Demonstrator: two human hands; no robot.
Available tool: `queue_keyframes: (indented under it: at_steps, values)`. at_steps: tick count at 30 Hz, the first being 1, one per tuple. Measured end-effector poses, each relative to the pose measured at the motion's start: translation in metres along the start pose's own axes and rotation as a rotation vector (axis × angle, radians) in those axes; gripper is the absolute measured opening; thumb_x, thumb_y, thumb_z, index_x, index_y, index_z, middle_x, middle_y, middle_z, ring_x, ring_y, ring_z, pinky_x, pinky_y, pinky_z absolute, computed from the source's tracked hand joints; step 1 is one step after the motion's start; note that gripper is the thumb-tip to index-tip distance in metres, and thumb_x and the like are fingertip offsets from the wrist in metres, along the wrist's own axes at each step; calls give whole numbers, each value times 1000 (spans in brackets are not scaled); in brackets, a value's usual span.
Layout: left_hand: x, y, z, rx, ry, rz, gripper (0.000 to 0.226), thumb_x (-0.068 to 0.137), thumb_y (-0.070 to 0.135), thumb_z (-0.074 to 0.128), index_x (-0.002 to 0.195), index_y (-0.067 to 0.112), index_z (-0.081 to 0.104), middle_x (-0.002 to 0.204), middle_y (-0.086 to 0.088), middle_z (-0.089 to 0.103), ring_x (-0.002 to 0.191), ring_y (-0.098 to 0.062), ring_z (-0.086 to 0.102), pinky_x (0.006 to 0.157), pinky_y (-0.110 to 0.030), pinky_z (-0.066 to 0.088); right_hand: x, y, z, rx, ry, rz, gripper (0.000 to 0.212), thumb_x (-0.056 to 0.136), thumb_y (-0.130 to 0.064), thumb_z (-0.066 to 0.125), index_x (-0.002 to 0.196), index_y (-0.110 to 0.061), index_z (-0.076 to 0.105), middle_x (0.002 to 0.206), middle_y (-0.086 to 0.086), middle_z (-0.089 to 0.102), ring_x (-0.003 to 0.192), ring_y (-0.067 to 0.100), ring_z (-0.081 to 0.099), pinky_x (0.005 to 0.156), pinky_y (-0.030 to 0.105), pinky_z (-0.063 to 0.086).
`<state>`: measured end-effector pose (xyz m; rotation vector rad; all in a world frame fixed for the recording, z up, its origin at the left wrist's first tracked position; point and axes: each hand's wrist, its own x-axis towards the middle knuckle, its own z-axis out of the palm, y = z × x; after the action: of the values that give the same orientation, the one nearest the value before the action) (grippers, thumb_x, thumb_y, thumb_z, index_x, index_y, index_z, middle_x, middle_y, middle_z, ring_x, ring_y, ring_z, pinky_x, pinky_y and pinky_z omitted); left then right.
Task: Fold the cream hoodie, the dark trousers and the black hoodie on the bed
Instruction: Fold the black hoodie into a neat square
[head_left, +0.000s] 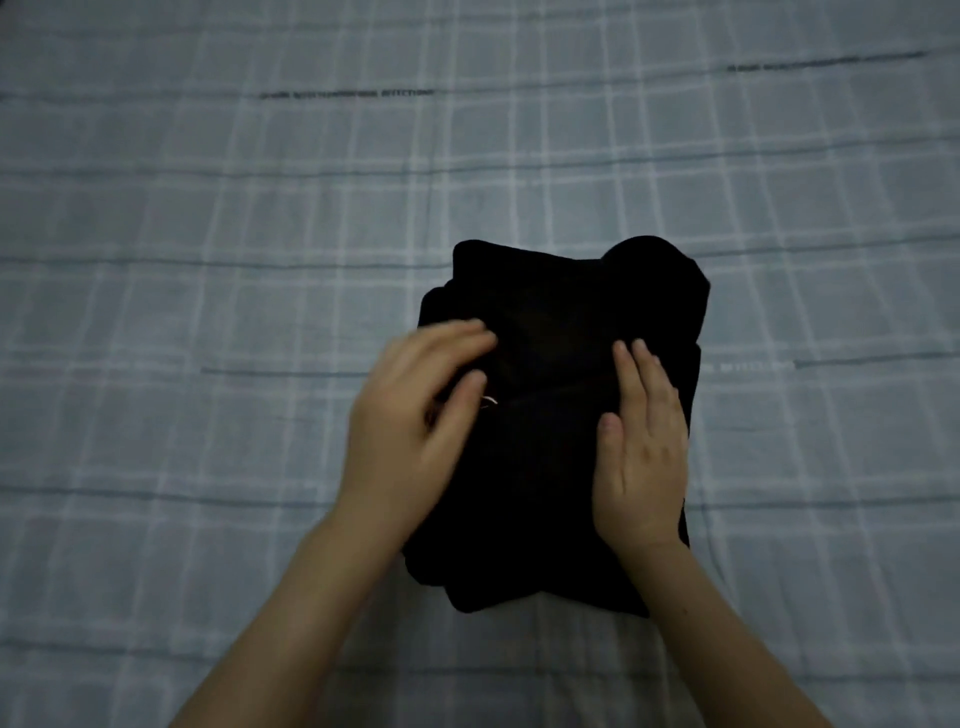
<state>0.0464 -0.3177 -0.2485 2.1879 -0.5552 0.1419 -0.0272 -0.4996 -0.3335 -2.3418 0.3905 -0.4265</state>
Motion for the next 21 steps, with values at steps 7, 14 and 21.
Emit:
queue_keyframes:
  at_steps: [7,14,21]
  values:
    - [48,-13,10,-157,68,-264,9,84,19,75,92,16,72,108,12,66,109,-6,61,97,-35,49,0,-13,-8,-42,15,23,54,102,-29,25,156,-24,23,165,0,19,153,19,13,123,52,12]
    - [73,-21,-17,-213,147,-317,17,81,27,75,75,42,72,75,26,72,78,8,68,73,-5,47,0,-7,-7,-51,1,17,62,103,-34,23,158,-10,10,167,7,11,154,18,8,124,49,12]
    - [89,-68,13,-687,264,-900,8,81,15,80,77,10,76,76,-8,76,74,-19,74,72,-29,59,4,-6,0,-126,-29,-4,65,101,-35,30,158,-7,12,165,5,14,153,18,12,124,43,12]
